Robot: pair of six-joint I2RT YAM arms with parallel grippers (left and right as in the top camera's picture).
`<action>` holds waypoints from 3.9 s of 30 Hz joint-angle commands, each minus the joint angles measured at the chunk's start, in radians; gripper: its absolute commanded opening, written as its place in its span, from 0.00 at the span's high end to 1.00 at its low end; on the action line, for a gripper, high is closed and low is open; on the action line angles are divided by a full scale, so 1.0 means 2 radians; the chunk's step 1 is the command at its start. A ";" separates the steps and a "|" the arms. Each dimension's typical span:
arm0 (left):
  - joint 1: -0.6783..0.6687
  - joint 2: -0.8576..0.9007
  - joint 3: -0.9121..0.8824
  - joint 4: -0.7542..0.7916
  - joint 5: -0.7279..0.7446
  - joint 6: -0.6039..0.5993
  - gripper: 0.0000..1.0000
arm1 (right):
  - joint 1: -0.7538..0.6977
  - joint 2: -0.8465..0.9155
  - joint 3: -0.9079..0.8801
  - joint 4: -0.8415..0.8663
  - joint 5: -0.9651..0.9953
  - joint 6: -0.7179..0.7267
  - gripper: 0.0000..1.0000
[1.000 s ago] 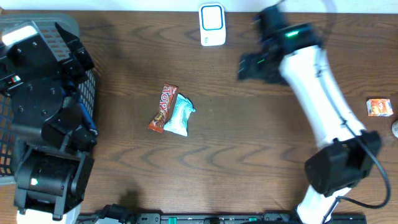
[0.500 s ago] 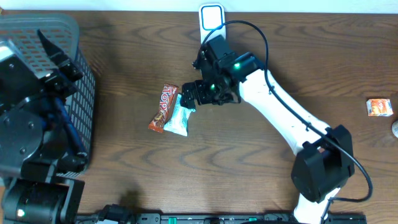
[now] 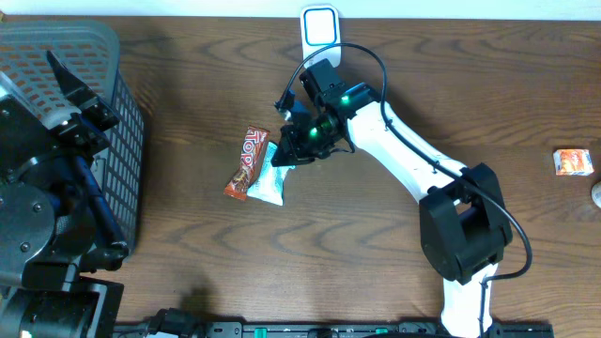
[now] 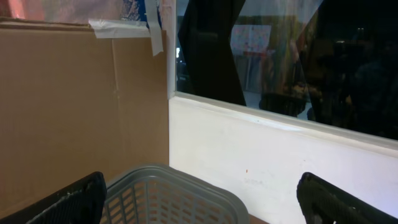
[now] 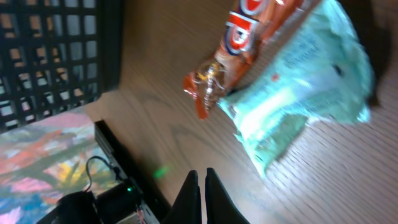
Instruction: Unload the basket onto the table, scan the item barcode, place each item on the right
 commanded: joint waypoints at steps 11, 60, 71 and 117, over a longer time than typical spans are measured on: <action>0.002 -0.003 -0.003 0.001 0.001 -0.006 0.02 | 0.010 0.130 0.001 0.024 0.004 0.026 0.99; 0.002 -0.002 -0.003 -0.005 0.001 -0.006 0.02 | -0.045 0.031 -0.185 0.148 0.009 0.076 0.01; 0.002 -0.002 -0.003 -0.005 0.001 -0.006 0.02 | -0.014 0.142 -0.208 0.255 -0.003 0.164 0.16; 0.002 0.002 -0.003 -0.010 0.001 -0.006 0.02 | 0.029 0.021 -0.206 0.261 0.151 0.209 0.01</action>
